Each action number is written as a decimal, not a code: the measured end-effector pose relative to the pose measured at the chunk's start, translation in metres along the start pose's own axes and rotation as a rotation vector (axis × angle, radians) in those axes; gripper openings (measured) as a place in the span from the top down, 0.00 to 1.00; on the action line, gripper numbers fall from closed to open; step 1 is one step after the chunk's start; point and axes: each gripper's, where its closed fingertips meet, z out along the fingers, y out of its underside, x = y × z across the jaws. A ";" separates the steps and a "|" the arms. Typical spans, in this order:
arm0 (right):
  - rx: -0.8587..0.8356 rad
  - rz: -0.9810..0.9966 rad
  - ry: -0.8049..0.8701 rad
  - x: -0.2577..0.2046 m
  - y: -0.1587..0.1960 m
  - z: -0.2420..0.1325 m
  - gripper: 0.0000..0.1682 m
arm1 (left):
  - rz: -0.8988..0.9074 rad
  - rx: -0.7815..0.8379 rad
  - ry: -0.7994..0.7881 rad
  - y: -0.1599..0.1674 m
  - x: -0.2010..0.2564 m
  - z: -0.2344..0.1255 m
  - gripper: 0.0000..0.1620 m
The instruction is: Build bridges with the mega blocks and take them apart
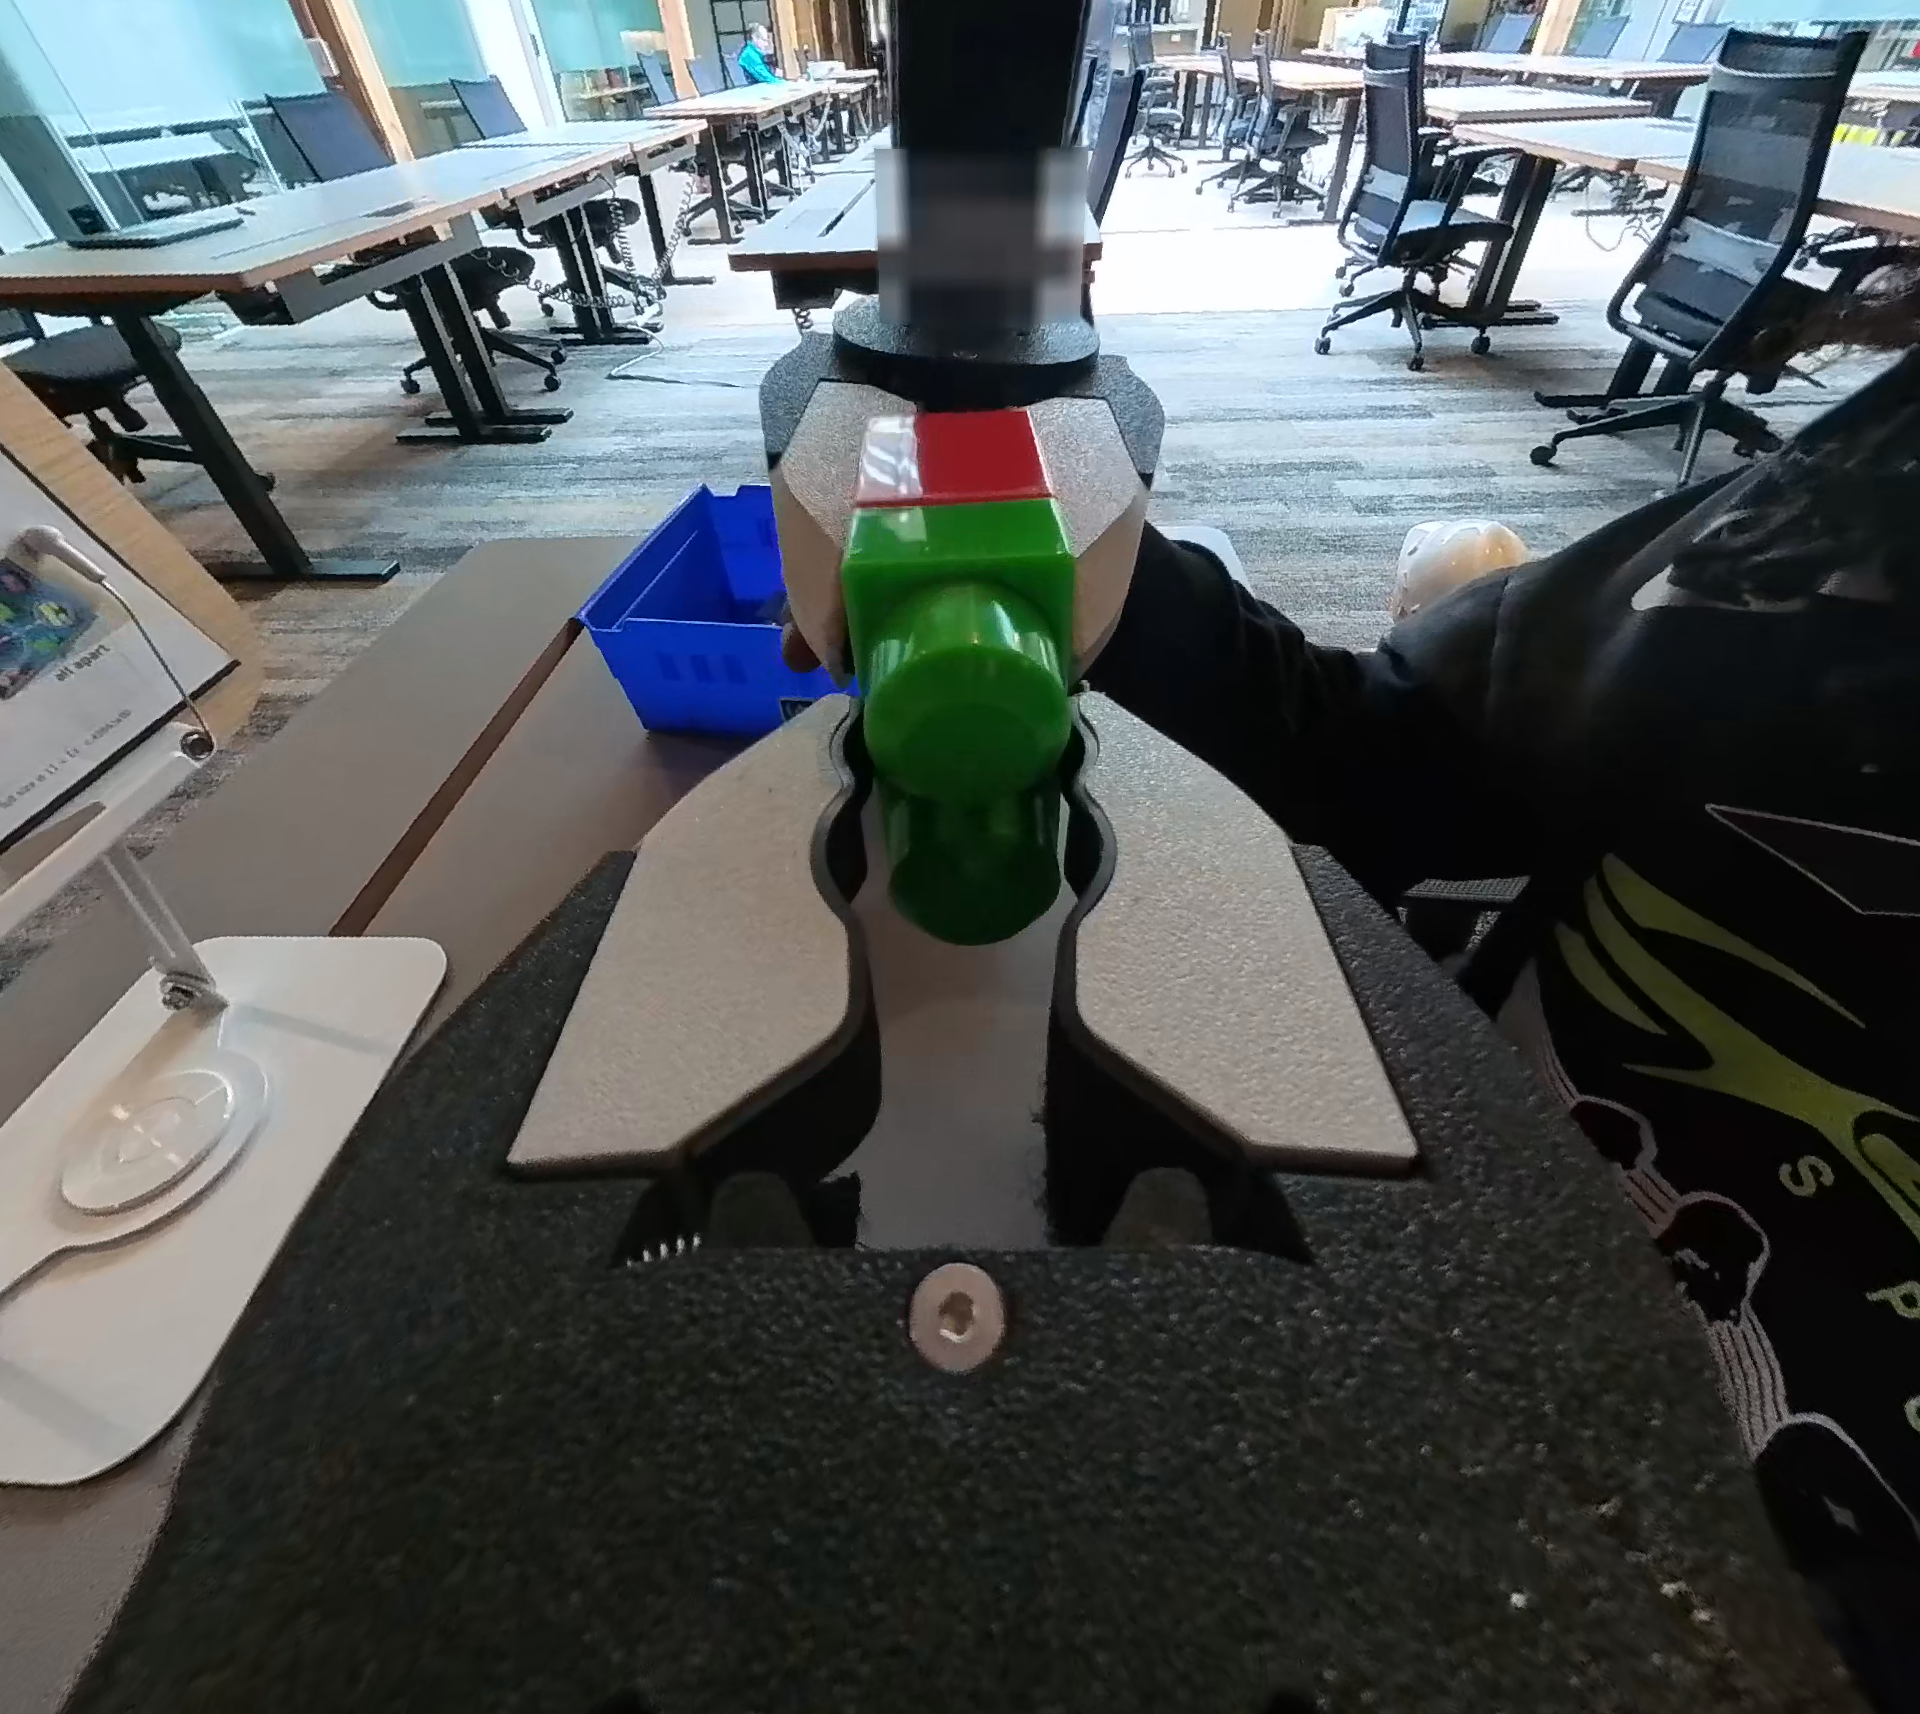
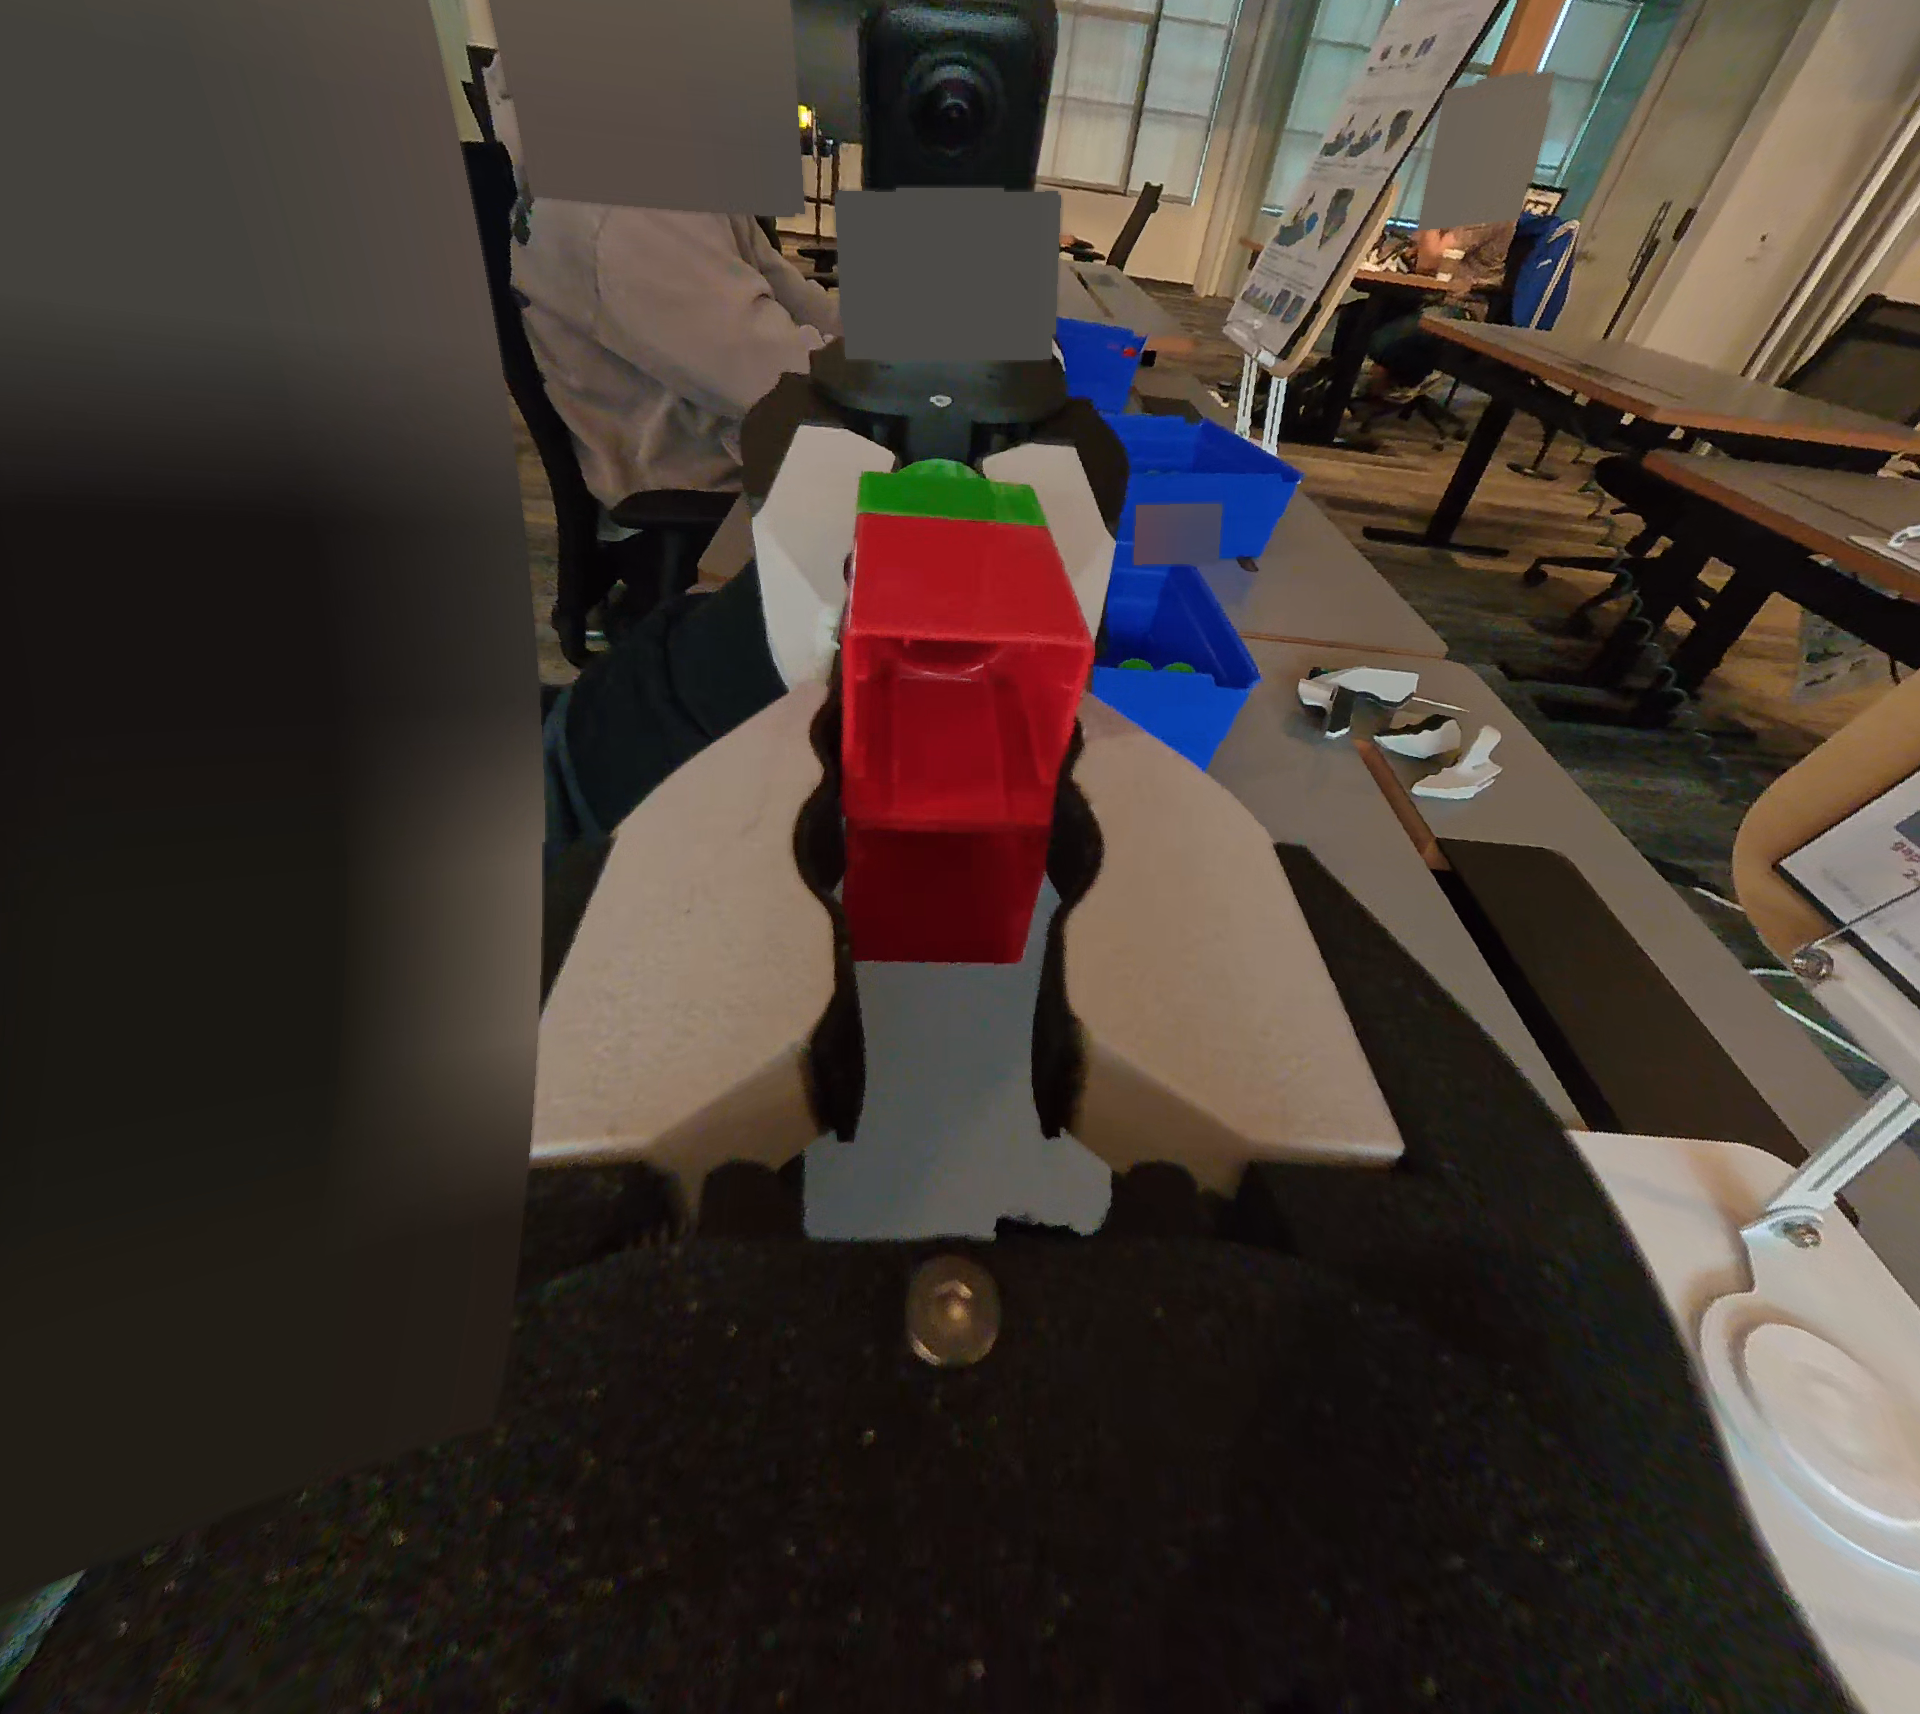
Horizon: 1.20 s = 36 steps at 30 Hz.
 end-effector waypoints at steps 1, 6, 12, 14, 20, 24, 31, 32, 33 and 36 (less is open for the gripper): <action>-0.008 0.001 -0.004 0.000 0.001 -0.001 0.79 | 0.001 -0.007 -0.002 0.001 0.000 0.001 0.79; -0.051 0.009 0.000 0.004 0.009 -0.008 0.79 | -0.009 -0.027 -0.023 0.005 -0.005 0.000 0.78; 0.095 0.022 0.227 0.039 -0.009 -0.106 0.79 | -0.025 0.206 -0.205 -0.023 -0.028 -0.096 0.79; 0.091 0.024 0.282 0.044 -0.008 -0.120 0.79 | -0.026 0.195 -0.202 -0.021 -0.028 -0.096 0.78; -0.374 0.047 0.879 0.089 0.053 -0.218 0.79 | -0.010 0.149 -0.174 -0.019 -0.023 -0.076 0.78; -0.705 0.269 1.214 0.093 0.118 -0.314 0.79 | 0.003 0.140 -0.162 -0.020 -0.019 -0.074 0.78; -0.884 0.584 1.254 0.100 0.216 -0.364 0.79 | 0.008 0.139 -0.165 -0.020 -0.018 -0.074 0.78; -0.909 0.614 1.240 0.101 0.228 -0.364 0.79 | 0.012 0.135 -0.164 -0.020 -0.017 -0.073 0.78; -0.934 0.642 1.226 0.102 0.239 -0.365 0.78 | 0.018 0.128 -0.162 -0.019 -0.017 -0.072 0.78; -0.989 0.695 1.192 0.102 0.262 -0.364 0.78 | 0.027 0.116 -0.161 -0.019 -0.015 -0.070 0.78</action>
